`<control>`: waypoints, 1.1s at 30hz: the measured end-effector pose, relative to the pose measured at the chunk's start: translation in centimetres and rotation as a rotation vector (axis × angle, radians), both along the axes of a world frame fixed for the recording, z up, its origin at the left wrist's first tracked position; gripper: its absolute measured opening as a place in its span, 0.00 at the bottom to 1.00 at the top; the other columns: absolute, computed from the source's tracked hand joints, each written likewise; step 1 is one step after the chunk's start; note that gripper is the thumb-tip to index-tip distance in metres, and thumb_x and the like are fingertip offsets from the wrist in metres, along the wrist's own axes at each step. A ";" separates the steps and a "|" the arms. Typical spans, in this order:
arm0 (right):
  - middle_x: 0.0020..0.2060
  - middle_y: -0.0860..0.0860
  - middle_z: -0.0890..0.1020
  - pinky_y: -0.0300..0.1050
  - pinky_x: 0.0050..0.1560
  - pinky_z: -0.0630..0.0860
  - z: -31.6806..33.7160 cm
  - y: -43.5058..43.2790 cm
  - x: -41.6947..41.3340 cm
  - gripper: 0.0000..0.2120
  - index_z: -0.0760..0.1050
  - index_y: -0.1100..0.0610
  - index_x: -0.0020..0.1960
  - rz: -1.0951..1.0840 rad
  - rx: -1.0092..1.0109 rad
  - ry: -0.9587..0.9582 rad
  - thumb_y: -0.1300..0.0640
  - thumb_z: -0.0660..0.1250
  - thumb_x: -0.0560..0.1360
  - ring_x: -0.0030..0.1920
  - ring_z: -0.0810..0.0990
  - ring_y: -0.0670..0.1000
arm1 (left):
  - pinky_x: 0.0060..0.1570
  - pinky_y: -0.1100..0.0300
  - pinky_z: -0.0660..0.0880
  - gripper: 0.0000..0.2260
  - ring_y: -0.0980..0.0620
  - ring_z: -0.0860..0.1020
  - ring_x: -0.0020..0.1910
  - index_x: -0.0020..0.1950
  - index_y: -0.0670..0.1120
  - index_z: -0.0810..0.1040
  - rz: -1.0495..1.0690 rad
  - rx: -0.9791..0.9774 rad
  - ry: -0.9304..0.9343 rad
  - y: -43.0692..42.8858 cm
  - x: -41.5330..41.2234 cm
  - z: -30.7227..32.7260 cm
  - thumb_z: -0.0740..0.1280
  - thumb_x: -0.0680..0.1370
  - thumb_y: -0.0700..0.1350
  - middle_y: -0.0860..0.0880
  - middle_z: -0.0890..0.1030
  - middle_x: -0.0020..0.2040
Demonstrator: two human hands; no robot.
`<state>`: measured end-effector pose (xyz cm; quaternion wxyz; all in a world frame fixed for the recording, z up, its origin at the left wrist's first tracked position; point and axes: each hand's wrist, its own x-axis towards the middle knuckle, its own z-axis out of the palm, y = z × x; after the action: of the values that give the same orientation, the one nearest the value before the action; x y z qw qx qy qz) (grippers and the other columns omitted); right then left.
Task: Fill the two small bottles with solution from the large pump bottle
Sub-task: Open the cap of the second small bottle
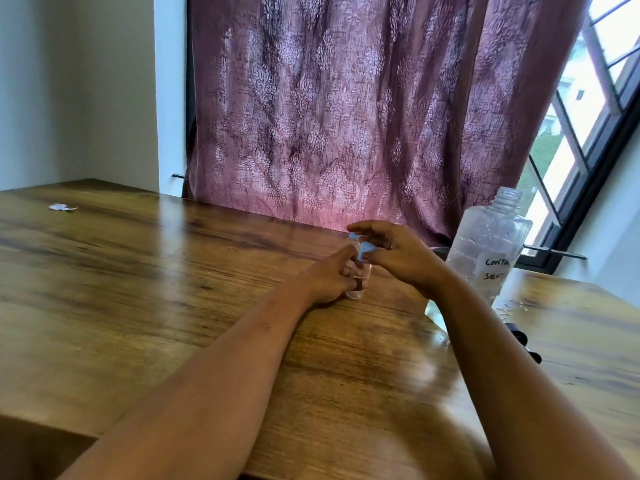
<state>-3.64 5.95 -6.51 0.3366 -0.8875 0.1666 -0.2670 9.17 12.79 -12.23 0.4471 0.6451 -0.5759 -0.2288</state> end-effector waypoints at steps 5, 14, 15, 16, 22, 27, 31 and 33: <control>0.48 0.54 0.77 0.37 0.43 0.67 -1.1 -0.4 1.2 0.17 0.77 0.56 0.55 -0.318 -0.448 0.082 0.46 0.69 0.72 0.47 0.75 0.50 | 0.60 0.51 0.73 0.22 0.46 0.77 0.58 0.66 0.48 0.69 -0.007 -0.007 -0.012 -0.1 0.1 -0.1 0.70 0.74 0.43 0.44 0.80 0.57; 0.56 0.53 0.81 0.46 0.55 0.75 -0.1 0.8 0.3 0.18 0.79 0.56 0.56 -0.130 -0.109 0.005 0.70 0.63 0.70 0.56 0.79 0.51 | 0.43 0.65 0.70 0.17 0.52 0.75 0.47 0.62 0.47 0.73 0.023 -0.026 -0.109 0.2 0.1 0.3 0.69 0.75 0.44 0.50 0.76 0.51; 0.56 0.52 0.81 0.45 0.54 0.75 -0.2 0.6 0.4 0.17 0.78 0.55 0.57 -0.138 -0.113 -0.010 0.67 0.64 0.71 0.55 0.79 0.51 | 0.41 0.67 0.69 0.17 0.52 0.75 0.47 0.62 0.47 0.73 0.021 -0.025 -0.109 0.2 0.0 0.3 0.69 0.75 0.44 0.50 0.76 0.51; 0.55 0.52 0.81 0.42 0.51 0.74 -0.3 0.3 0.5 0.15 0.77 0.54 0.58 -0.165 -0.148 -0.019 0.64 0.66 0.72 0.54 0.79 0.50 | 0.41 0.67 0.69 0.17 0.52 0.75 0.47 0.63 0.47 0.73 0.021 -0.022 -0.097 0.2 0.0 0.3 0.69 0.75 0.44 0.50 0.76 0.51; 0.46 0.53 0.81 0.33 0.39 0.66 -0.6 -0.1 0.7 0.09 0.79 0.60 0.52 -0.298 -0.427 0.060 0.57 0.69 0.73 0.43 0.76 0.48 | 0.42 0.65 0.69 0.18 0.53 0.75 0.48 0.64 0.48 0.72 0.019 -0.012 -0.081 0.2 0.0 0.3 0.69 0.75 0.45 0.51 0.76 0.51; 0.54 0.51 0.81 0.43 0.57 0.76 -0.1 0.3 0.1 0.16 0.77 0.56 0.58 -0.143 -0.201 0.013 0.67 0.66 0.71 0.54 0.79 0.50 | 0.39 0.67 0.67 0.14 0.56 0.74 0.44 0.60 0.48 0.74 0.022 -0.023 -0.067 0.3 0.0 0.3 0.69 0.75 0.44 0.51 0.76 0.49; 0.50 0.53 0.79 0.24 0.41 0.65 -0.8 -0.1 0.6 0.13 0.77 0.57 0.57 -0.275 -0.370 0.050 0.54 0.69 0.74 0.47 0.76 0.48 | 0.50 0.62 0.69 0.17 0.54 0.74 0.48 0.64 0.48 0.73 0.025 0.003 -0.052 0.3 -0.1 0.3 0.69 0.75 0.45 0.51 0.76 0.51; 0.49 0.55 0.79 0.27 0.39 0.65 -1.0 -0.2 0.8 0.12 0.78 0.59 0.53 -0.283 -0.458 0.091 0.54 0.70 0.73 0.45 0.75 0.49 | 0.52 0.59 0.70 0.18 0.53 0.75 0.49 0.65 0.49 0.72 0.017 0.010 -0.034 0.3 0.0 0.2 0.69 0.75 0.44 0.50 0.77 0.52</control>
<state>-2.85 5.76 -7.56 0.0787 -0.9195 0.2393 -0.3018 9.12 13.11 -12.01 0.4359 0.6560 -0.5769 -0.2166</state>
